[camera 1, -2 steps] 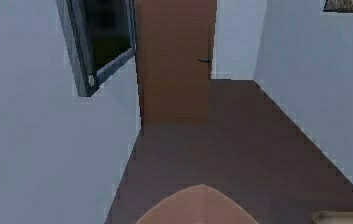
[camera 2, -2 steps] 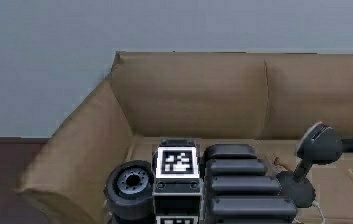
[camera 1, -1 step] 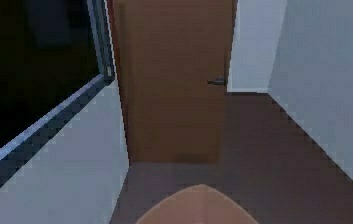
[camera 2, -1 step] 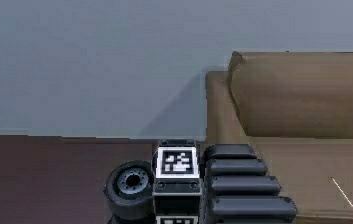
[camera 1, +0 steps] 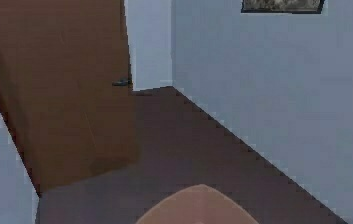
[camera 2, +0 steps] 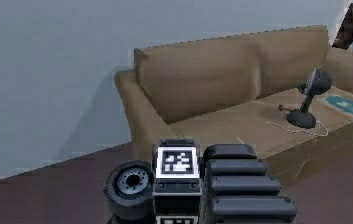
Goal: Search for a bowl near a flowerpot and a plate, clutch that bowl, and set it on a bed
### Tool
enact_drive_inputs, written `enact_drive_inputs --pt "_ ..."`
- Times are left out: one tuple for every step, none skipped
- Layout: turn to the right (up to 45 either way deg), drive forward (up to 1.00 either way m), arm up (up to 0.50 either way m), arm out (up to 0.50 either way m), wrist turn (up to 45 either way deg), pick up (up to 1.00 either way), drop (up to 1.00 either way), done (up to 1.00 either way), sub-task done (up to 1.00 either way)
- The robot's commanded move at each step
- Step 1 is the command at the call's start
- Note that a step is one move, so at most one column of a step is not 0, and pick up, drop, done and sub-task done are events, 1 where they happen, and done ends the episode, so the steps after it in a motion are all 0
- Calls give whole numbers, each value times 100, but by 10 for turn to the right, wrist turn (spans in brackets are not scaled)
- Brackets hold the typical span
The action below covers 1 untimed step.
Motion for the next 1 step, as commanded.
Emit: enact_drive_inputs --pt "0 100 0 0 0 0 0 0 0"
